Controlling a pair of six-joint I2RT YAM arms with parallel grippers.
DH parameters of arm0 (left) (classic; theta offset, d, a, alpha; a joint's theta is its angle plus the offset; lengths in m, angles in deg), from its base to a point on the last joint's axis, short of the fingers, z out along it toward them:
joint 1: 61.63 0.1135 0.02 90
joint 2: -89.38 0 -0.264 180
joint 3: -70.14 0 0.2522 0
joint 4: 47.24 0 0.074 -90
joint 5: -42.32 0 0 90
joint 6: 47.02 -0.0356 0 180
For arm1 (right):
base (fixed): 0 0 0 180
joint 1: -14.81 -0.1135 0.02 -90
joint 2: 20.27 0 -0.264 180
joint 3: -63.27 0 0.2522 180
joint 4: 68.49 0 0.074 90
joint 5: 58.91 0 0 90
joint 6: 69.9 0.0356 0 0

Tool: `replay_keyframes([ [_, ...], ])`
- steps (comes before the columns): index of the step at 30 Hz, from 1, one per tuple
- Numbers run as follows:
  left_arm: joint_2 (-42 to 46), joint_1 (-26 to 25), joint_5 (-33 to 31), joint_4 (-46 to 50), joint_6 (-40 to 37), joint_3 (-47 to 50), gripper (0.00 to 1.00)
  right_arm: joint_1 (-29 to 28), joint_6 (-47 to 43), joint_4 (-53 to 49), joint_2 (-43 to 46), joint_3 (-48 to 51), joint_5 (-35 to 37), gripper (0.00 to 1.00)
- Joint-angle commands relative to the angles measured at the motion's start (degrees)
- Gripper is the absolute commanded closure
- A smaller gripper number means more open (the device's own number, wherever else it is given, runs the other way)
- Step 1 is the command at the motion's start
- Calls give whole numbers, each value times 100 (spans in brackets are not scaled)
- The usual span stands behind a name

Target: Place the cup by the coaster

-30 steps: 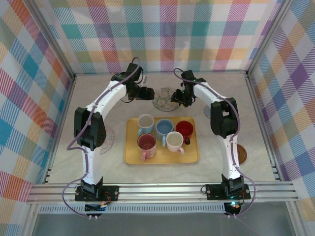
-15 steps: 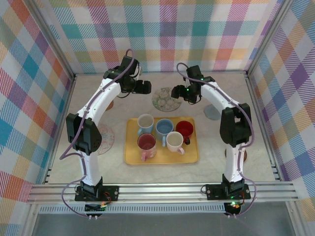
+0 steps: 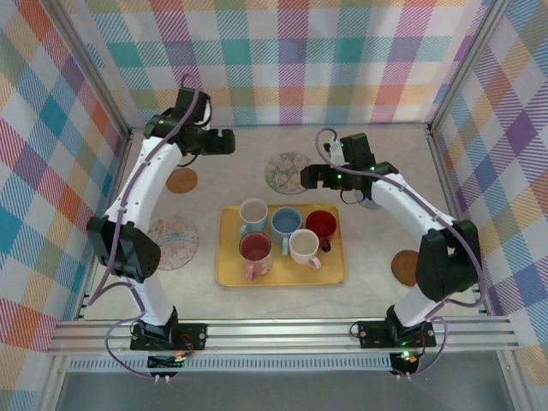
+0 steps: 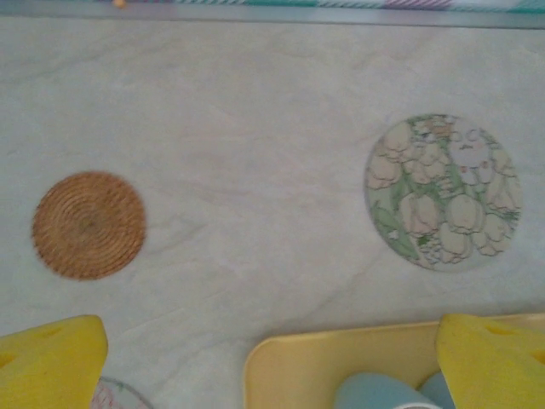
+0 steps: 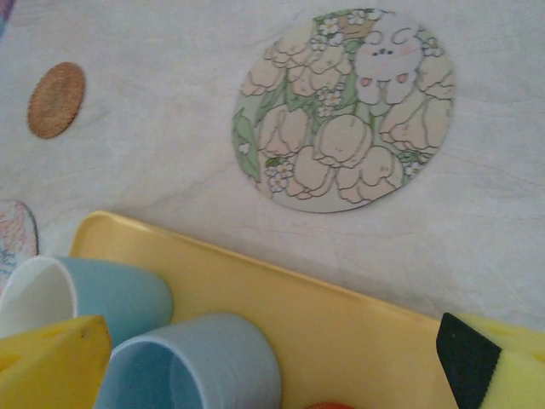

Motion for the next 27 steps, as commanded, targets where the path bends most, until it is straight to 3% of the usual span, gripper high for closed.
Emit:
replay_keyframes([
  [1, 247, 383, 72, -305, 359, 685, 7, -228, -264, 714, 304, 368, -332, 1],
  [6, 331, 831, 282, -794, 689, 1239, 32, -512, -246, 1070, 488, 724, -460, 1],
  [10, 203, 1135, 298, -1038, 841, 1442, 46, -738, -176, 1407, 579, 969, -484, 1],
  [15, -125, 1418, 355, -1380, 945, 1538, 73, -925, -156, 1629, 555, 1061, -522, 1],
  [22, -768, 1655, 282, -1579, 1063, 1474, 100, -1022, -333, 2094, 510, 1165, -862, 1],
  [27, -1186, 1742, 24, -1721, 1068, 1415, 100, -1067, -543, 2576, 581, 1370, -1107, 1],
])
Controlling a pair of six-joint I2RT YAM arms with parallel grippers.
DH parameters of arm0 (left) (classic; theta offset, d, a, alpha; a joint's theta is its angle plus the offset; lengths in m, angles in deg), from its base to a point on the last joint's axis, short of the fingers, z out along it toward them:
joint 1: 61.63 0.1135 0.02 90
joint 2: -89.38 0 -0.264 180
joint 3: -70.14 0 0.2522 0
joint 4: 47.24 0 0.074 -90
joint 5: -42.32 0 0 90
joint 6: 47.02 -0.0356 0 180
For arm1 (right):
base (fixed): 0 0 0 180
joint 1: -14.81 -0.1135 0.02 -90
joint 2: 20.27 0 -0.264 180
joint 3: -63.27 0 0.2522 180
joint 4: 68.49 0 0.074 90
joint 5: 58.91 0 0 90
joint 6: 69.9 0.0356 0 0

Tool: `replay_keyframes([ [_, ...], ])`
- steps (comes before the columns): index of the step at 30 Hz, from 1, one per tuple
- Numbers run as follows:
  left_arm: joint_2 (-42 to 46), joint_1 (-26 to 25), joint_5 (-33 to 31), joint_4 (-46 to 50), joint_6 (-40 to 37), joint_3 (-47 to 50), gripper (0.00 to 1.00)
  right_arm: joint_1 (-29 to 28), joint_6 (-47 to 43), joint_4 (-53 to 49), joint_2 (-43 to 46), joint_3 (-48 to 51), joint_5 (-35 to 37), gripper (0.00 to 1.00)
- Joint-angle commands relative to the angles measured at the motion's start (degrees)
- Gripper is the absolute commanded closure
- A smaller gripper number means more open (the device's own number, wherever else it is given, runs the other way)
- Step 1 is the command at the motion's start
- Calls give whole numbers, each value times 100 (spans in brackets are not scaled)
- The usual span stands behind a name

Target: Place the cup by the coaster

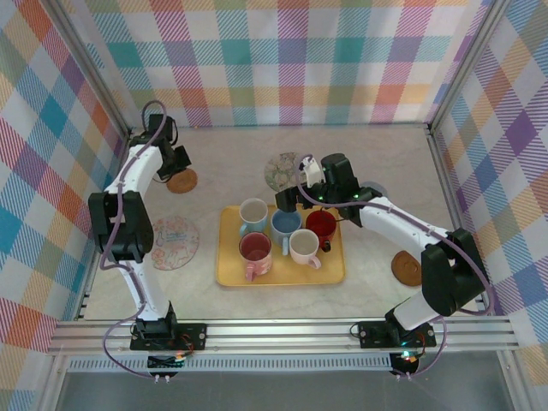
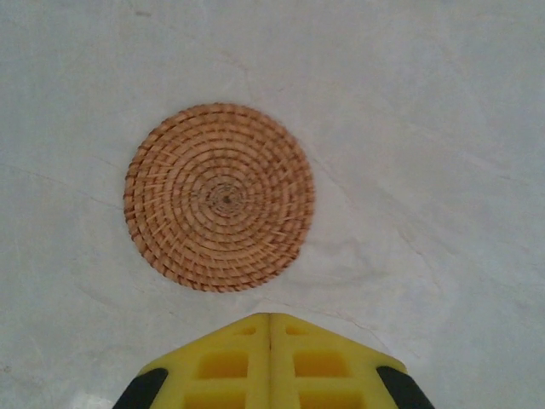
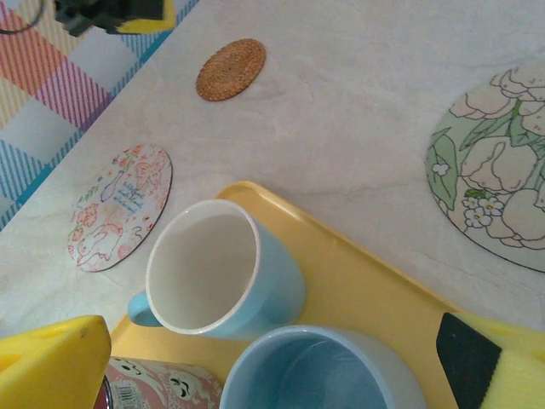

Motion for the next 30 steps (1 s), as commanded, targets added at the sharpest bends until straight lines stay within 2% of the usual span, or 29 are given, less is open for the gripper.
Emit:
replay_keyframes([
  [1, -206, 114, -193, -242, 78, -31, 100, -77, -259, 574, 175, 179, -356, 1],
  [8, -701, 290, -105, -644, 87, -118, 100, -121, -270, 557, 201, 153, -337, 1],
  [19, -1511, 356, 94, -532, 17, -422, 100, -216, -169, 593, 168, 191, -81, 1],
  [22, -1744, 356, 326, -248, -26, -643, 100, -235, -192, 574, 166, 172, -91, 1],
  [30, -1783, 296, 858, -136, -77, -486, 100, -253, -288, 522, 193, 202, 6, 1],
])
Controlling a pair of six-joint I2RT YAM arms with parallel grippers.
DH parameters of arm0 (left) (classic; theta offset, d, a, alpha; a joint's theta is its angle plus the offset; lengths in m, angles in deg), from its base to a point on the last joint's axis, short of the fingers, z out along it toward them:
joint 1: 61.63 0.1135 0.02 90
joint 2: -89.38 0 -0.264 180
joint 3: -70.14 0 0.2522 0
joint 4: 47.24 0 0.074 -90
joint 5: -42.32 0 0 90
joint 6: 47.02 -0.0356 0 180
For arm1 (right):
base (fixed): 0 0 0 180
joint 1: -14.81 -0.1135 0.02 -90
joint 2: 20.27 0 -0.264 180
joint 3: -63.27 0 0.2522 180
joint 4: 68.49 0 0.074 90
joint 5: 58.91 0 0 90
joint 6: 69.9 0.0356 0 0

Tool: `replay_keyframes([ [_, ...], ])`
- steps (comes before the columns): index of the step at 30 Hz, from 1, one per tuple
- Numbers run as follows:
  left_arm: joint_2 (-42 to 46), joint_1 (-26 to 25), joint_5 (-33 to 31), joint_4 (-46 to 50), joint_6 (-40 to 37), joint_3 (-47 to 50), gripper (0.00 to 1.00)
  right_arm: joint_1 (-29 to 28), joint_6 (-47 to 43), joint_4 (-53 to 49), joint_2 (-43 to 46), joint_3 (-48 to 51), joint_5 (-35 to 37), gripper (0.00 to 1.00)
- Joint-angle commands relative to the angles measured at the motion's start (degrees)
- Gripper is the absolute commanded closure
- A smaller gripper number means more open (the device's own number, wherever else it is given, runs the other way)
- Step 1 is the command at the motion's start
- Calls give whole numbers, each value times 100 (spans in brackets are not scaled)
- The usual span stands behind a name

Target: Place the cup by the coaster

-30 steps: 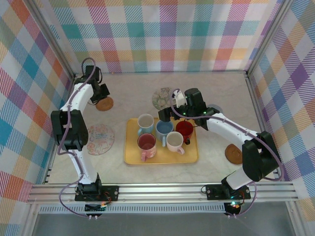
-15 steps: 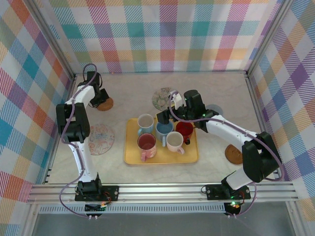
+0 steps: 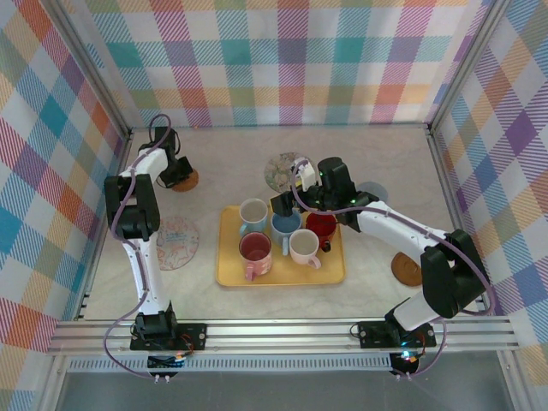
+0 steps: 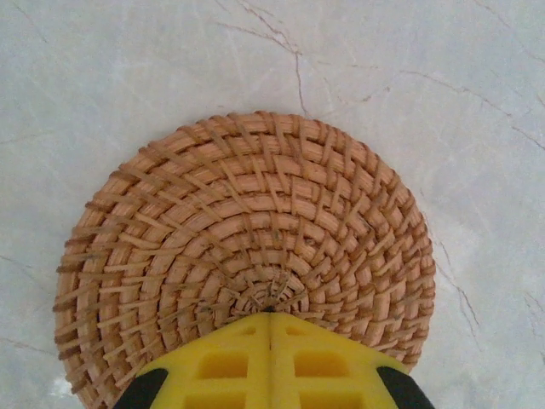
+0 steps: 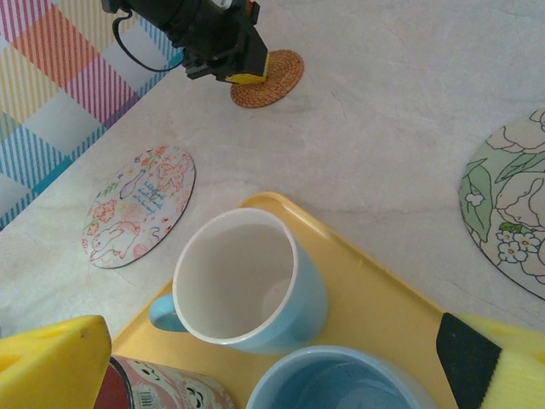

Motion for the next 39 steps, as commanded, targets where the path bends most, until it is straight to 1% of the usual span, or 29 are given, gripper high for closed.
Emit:
replay_keyframes([
  [1, -109, -10, 424, 330, -90, 151, 100, -43, -114, 86, 136, 39, 13, 1],
  [7, -24, -254, 634, 338, -266, 375, 100, -39, -122, 71, 160, 109, 73, 1],
  [11, 65, -482, 934, 303, -296, 523, 100, -39, -105, 88, 195, 189, 146, 1],
  [16, 116, -789, 1005, 354, -335, 541, 100, -39, -78, 108, 177, 212, 153, 1],
  [29, -158, -1418, 1276, 677, -585, -68, 100, -39, -168, 87, 136, 249, 257, 1],
  [34, -387, -1592, 1387, 776, -698, -395, 100, -39, -216, 85, 133, 256, 316, 1],
  [39, -636, -1668, 1360, 843, -656, -772, 100, -37, -297, 42, 143, 267, 408, 1],
])
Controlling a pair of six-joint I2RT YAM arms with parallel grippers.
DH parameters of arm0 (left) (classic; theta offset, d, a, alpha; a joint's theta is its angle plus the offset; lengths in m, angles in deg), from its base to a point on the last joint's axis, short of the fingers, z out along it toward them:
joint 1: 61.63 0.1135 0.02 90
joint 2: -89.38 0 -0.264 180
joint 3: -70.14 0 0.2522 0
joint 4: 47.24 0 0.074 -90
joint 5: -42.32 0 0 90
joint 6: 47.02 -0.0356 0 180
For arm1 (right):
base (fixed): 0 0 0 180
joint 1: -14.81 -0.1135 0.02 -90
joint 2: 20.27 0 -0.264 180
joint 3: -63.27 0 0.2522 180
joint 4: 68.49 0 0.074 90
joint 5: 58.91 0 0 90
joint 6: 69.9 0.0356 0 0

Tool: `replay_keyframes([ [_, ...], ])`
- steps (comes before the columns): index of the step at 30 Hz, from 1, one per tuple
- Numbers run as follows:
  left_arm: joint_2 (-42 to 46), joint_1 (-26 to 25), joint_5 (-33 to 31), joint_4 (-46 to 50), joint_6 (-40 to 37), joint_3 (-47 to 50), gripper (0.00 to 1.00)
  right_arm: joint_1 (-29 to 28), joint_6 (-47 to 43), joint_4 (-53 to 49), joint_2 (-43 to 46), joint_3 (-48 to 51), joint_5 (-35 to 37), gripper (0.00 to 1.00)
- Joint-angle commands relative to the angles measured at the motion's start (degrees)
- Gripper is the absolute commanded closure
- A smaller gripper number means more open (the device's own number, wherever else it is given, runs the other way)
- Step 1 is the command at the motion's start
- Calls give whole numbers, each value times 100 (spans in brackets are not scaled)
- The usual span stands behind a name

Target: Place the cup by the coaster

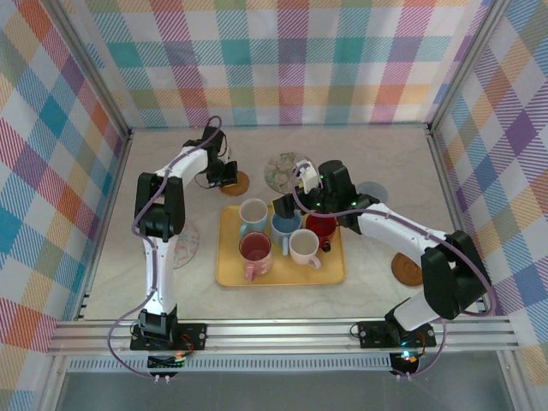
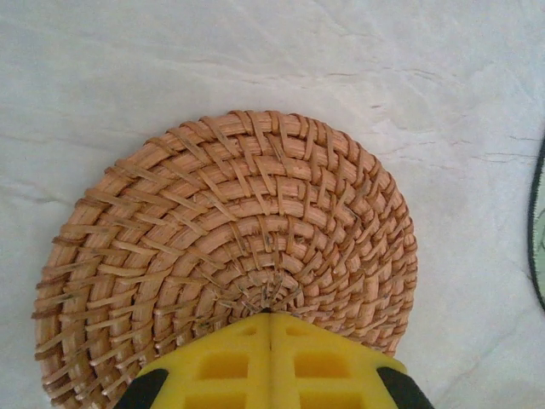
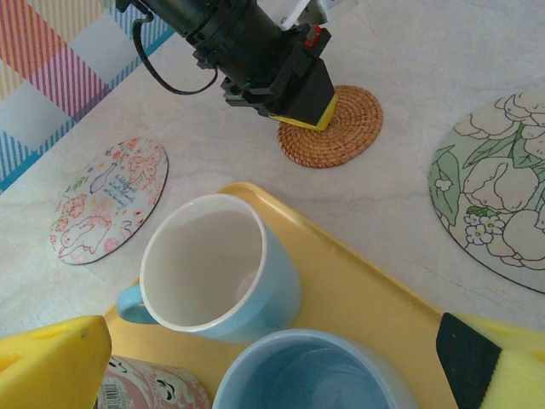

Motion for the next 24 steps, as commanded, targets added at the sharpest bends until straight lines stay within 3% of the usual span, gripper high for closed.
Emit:
replay_keyframes([
  [1, -331, -66, 76, 319, -53, -273, 100, -39, -177, 31, 83, 97, 74, 1],
  [11, -773, -66, 166, 499, 33, -932, 100, -39, -224, 48, 67, 107, 92, 1],
  [24, -806, -66, 295, 552, -88, -1008, 98, -39, -202, 48, -85, -24, 56, 1],
])
